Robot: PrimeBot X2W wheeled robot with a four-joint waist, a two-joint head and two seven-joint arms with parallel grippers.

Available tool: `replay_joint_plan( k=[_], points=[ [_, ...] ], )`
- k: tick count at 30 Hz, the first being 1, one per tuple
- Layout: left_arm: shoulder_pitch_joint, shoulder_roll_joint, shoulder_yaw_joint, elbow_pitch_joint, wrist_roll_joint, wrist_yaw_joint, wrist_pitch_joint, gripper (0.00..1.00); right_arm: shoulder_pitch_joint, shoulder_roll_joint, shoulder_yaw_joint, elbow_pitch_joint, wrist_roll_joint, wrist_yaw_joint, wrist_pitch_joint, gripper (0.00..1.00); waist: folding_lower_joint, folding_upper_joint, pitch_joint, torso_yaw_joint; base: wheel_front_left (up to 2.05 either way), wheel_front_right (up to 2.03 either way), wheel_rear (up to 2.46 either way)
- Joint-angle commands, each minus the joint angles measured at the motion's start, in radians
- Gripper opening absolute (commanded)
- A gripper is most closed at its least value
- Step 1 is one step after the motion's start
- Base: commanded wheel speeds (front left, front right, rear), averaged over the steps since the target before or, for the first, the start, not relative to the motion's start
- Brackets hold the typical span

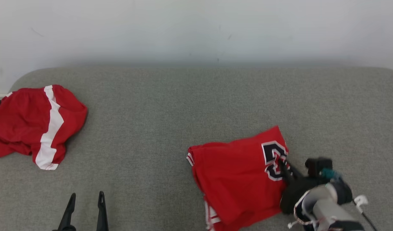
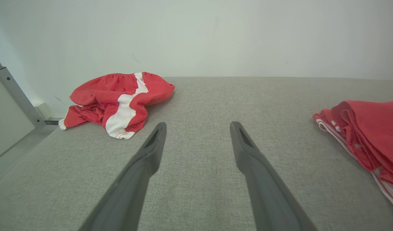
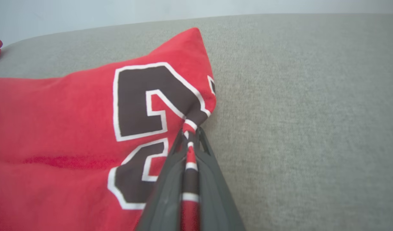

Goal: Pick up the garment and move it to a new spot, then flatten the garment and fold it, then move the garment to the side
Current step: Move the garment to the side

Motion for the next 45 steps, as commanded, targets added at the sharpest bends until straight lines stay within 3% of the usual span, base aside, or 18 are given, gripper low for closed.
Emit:
replay_joint_plan(
  k=[1, 14, 27, 36, 45],
  points=[
    [-0.019, -0.003, -0.003, -0.007, -0.008, 0.004, -0.003, 1.0, -0.037, -0.019, 0.008, -0.009, -0.001, -0.003, -0.009, 0.0, 0.0, -0.0001, 0.024, -0.01, 0.0, 0.0, 0.0],
    [-0.139, -0.003, -0.026, -0.08, -0.012, -0.01, -0.003, 1.0, -0.36, -0.242, 0.052, -0.055, -0.015, -0.003, 0.014, 0.0, 0.0, -0.0001, 0.248, -0.039, 0.0, 0.0, 0.0],
    [-0.227, 0.045, -0.041, -0.236, 0.031, -0.024, -0.003, 1.0, -0.537, -0.475, -0.029, -0.126, -0.034, -0.003, 0.06, 0.0, 0.0, -0.0001, 0.477, -0.175, 0.0, 0.0, 0.0],
    [-0.234, 0.095, -0.05, -0.312, 0.056, -0.031, -0.003, 1.0, -0.618, -0.522, -0.068, -0.148, -0.064, -0.003, 0.091, 0.0, 0.0, -0.0001, 0.542, -0.242, 0.0, 0.0, 0.0],
    [-0.227, 0.126, -0.053, -0.381, 0.056, -0.032, 0.023, 1.0, -0.7, -0.547, -0.08, -0.143, -0.111, -0.003, 0.121, 0.0, 0.0, -0.0001, 0.592, -0.259, 0.0, 0.0, 0.0]
  ],
)
